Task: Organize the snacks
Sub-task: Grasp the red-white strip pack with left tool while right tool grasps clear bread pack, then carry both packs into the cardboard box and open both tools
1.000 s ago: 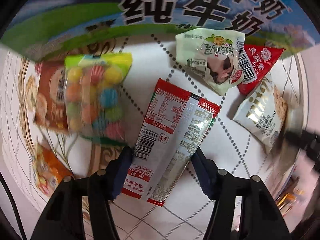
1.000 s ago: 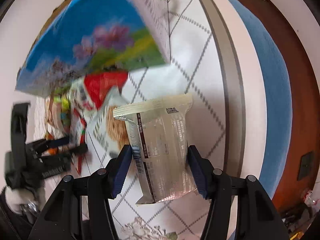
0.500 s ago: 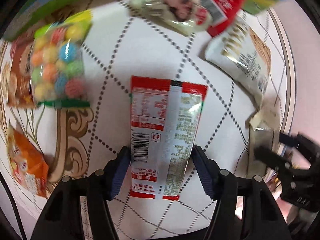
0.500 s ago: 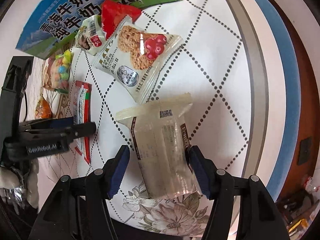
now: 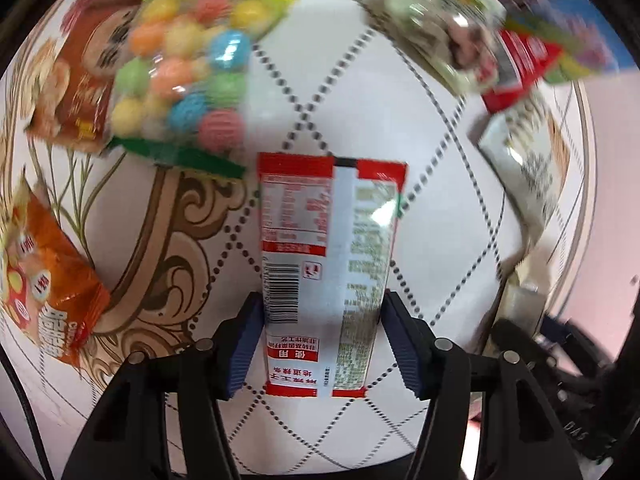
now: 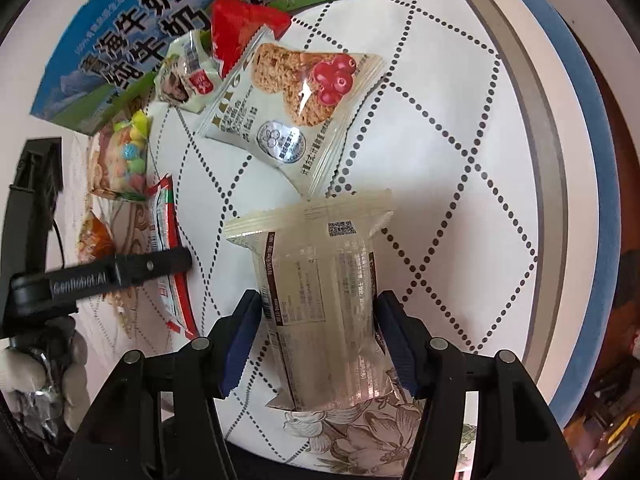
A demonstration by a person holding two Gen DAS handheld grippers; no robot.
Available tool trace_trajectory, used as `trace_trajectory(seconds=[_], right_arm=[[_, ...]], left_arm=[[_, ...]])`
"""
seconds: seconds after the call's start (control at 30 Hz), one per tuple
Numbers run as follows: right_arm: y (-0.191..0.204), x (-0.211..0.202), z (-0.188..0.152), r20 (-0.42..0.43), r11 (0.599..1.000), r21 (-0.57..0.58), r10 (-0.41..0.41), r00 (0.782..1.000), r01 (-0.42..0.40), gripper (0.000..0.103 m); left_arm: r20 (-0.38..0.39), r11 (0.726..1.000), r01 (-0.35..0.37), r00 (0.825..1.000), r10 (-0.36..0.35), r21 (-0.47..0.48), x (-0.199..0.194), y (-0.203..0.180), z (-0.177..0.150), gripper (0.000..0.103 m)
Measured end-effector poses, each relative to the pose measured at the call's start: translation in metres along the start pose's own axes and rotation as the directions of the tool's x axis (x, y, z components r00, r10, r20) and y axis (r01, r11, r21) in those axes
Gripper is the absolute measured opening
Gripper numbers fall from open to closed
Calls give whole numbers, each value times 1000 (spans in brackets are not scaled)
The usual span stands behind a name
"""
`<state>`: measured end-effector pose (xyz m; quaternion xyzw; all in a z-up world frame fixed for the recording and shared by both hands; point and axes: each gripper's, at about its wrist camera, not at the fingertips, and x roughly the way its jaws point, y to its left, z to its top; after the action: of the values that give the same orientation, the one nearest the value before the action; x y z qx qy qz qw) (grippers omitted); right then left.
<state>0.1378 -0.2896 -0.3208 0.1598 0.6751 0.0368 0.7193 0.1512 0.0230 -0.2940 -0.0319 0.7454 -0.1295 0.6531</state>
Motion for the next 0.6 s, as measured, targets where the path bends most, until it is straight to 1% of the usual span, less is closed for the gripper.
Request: trace_trajectory(seconds=[0.07,0.13,0.23,0.27,0.3,0.33,0.43,0.53,0.6], right_arm=[[-1,3,-1,-5,1000,-9,-15,1000,15,64],[3,7,-2,-9,1000,-14,-21,1000,21,64],[4,7,1,-12,1000,-19,-19,1000,19,64],[-1,6,2,-14,1000,-16,-19,1000,19,64],[6,13,5,-15,1000,-14,-19,1000,19,64],[5,13,6,-15,1000,-12,-17,1000,16,64],[1,13,5,-13,1000,-18,-24,1000,23,64],[5,13,2,3,999,-36,-38,999,38,64],[9,13,0,21,997,-52,-53,998,54,63]], left_arm=[[12,1000,-15,1000,15,22,3,-8,-3,62],[20,999,-32,999,32,41,8,-18,-11,62],[17,997,-60,998,59,52,6,-30,-15,62],[16,997,-56,998,55,49,5,-29,-14,62],[13,998,-44,999,43,42,5,-25,-12,62],[12,999,-36,999,36,36,5,-24,-11,62],[21,1000,-5,1000,5,-10,3,-21,-12,62],[40,999,-5,999,6,-35,-9,-15,-13,51],[47,999,-2,999,4,-39,-18,-18,-12,48]])
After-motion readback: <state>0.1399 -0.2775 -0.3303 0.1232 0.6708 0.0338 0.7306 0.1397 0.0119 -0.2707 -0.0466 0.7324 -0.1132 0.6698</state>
